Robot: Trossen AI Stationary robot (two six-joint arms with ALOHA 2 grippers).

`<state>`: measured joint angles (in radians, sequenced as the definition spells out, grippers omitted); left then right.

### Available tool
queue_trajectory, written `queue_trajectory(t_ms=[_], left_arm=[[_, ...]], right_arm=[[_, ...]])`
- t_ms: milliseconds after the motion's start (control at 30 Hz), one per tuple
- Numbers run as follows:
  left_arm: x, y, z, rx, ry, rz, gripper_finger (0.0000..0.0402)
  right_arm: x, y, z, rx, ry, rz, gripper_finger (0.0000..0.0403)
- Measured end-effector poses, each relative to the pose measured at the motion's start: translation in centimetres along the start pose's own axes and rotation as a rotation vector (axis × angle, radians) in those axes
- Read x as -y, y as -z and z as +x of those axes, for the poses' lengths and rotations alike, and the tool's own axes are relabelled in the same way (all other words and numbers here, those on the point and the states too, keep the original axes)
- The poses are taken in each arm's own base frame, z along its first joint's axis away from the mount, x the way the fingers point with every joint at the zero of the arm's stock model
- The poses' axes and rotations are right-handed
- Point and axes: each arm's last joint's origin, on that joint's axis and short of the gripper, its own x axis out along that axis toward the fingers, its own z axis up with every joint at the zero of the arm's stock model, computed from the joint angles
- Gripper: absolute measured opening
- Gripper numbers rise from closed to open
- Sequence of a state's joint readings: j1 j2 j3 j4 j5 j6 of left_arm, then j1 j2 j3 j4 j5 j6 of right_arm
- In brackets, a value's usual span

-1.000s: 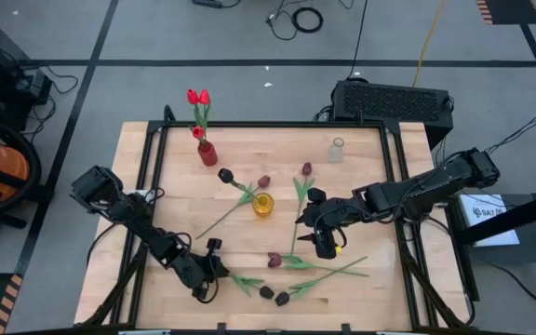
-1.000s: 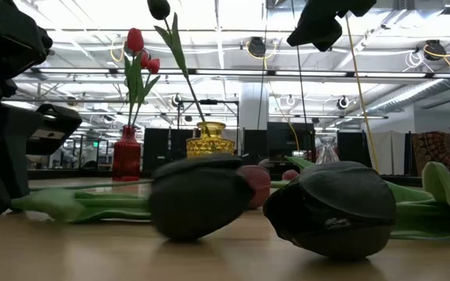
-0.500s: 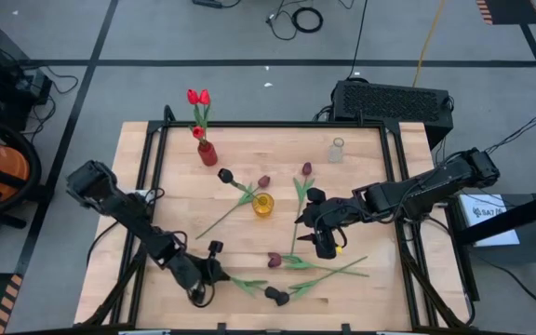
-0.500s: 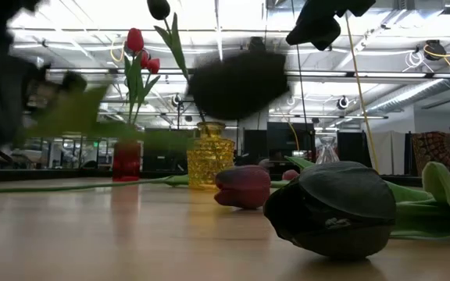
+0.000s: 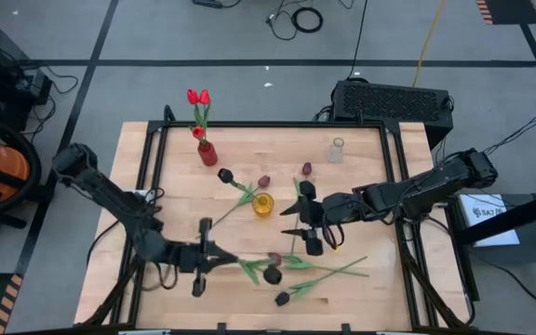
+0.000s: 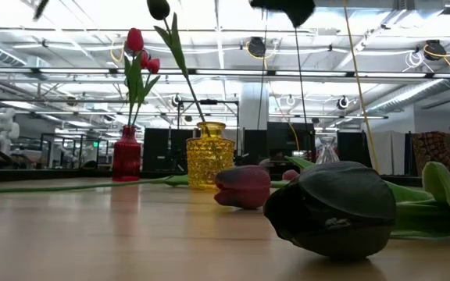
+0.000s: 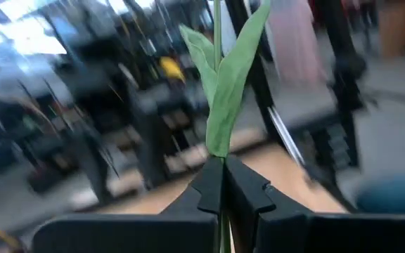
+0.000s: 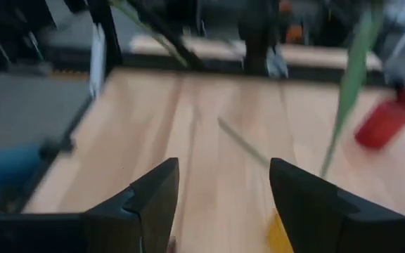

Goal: Sort flowers into vase by color
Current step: Put the left black flower into the yellow vase

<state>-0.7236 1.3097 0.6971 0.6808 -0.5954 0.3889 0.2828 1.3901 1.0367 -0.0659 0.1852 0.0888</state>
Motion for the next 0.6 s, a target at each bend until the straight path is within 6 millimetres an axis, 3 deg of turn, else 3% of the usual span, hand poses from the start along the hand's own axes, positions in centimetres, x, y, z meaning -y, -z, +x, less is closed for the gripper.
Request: queue_trajectory(t_ms=[200,400,600], left_arm=[[-3.0,-1.5,0.9,0.212,-0.136,-0.03,0.001],[-5.3,-0.4,2.5,0.253,-0.142,-0.082,0.001],[-6.0,1.0,3.9,0.284,-0.127,-0.119,0.001]], right_arm=[[-0.4,-1.7,1.2,0.235,-0.019,-0.004,0.0215],[-0.7,-2.2,2.5,0.354,-0.027,0.018,0.0215],[-0.7,-2.2,2.6,0.36,-0.028,0.022,0.0215]])
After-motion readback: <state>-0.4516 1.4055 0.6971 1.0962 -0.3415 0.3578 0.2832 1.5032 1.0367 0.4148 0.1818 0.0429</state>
